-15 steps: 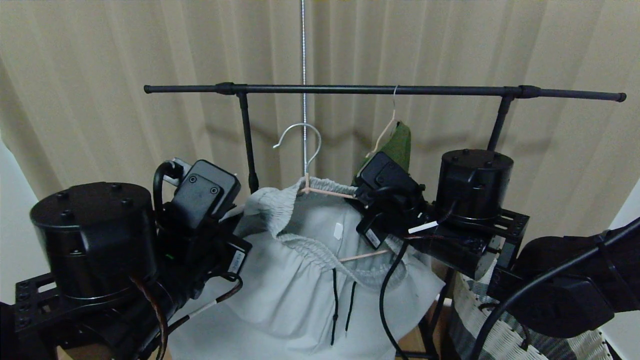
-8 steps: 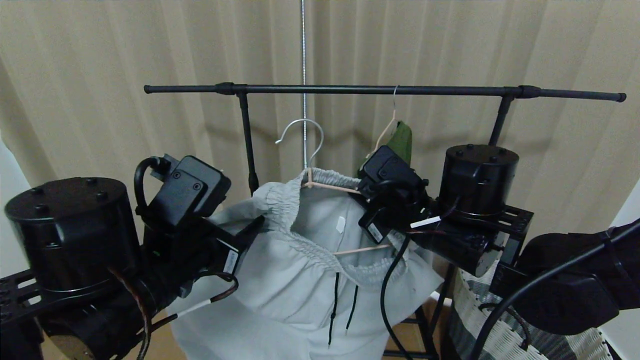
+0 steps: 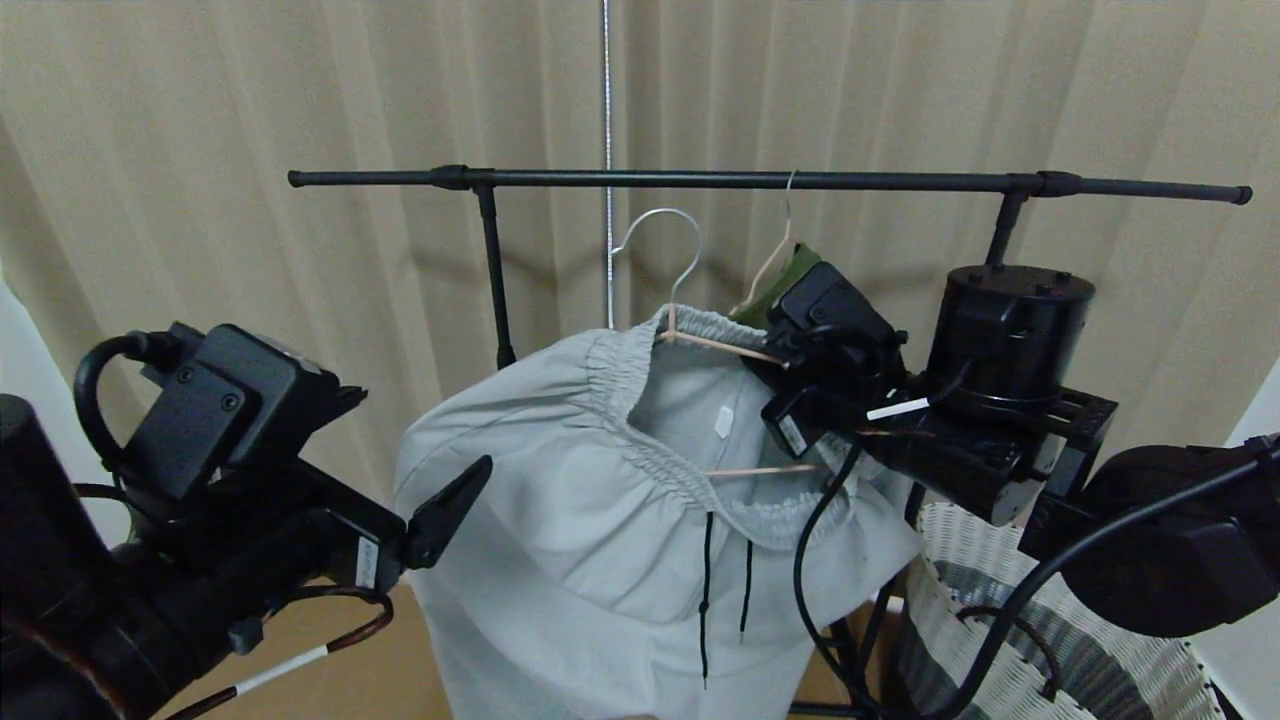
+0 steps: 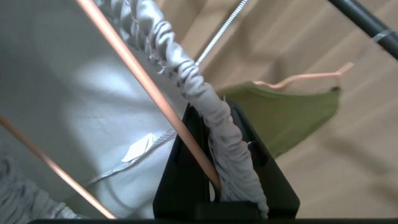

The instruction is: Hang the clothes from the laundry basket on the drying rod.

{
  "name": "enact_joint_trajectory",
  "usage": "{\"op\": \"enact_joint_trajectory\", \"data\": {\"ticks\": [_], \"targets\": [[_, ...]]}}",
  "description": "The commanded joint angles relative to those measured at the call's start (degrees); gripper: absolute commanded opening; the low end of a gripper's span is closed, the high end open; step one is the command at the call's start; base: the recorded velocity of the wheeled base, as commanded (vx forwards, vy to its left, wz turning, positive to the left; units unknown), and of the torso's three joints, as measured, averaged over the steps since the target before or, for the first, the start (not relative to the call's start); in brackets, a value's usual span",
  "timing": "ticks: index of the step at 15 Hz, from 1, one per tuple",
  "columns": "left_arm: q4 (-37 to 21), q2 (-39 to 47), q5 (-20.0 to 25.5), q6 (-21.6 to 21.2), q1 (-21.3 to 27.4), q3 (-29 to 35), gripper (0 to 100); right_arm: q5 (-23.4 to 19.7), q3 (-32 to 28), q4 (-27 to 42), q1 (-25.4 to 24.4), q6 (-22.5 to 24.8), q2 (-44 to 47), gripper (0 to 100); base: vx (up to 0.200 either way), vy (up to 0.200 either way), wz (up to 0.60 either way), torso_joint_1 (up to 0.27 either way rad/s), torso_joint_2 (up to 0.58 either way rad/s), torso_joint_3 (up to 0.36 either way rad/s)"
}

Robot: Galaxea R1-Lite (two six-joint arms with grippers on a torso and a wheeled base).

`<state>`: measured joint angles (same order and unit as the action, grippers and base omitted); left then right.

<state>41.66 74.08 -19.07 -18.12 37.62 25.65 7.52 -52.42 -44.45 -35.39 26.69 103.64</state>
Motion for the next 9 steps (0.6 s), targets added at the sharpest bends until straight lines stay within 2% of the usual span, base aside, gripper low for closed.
{"op": "enact_joint_trajectory", "data": {"ticks": [1, 3, 5, 6, 9], "targets": [[0.0, -2.54, -0.09, 0.45, -0.71, -0.95, 100, 0.21, 0.39, 0.06, 0.76, 0.03, -1.43, 0, 0.0, 0.0, 0.0, 0.0, 0.0, 0.0], [0.0, -2.89, -0.01, 0.62, -2.99, -3.76, 100, 0.21, 1.27, 0.41, 1.9, 0.03, -3.27, 0, 0.0, 0.0, 0.0, 0.0, 0.0, 0.0], [0.18, -2.72, 0.43, 0.98, -3.34, -6.58, 100, 0.12, 1.88, 0.5, 2.96, -0.05, -5.03, 0, 0.0, 0.0, 0.0, 0.0, 0.0, 0.0], [0.18, -2.45, 2.63, 2.56, -3.25, -8.95, 100, -0.05, 2.94, 0.41, 3.48, -0.14, -6.61, 0, 0.0, 0.0, 0.0, 0.0, 0.0, 0.0], [0.09, -1.84, 3.33, 3.53, -4.4, -11.23, 100, -0.58, 4.87, 0.24, 3.48, -0.23, -9.34, 0, 0.0, 0.0, 0.0, 0.0, 0.0, 0.0]]}}
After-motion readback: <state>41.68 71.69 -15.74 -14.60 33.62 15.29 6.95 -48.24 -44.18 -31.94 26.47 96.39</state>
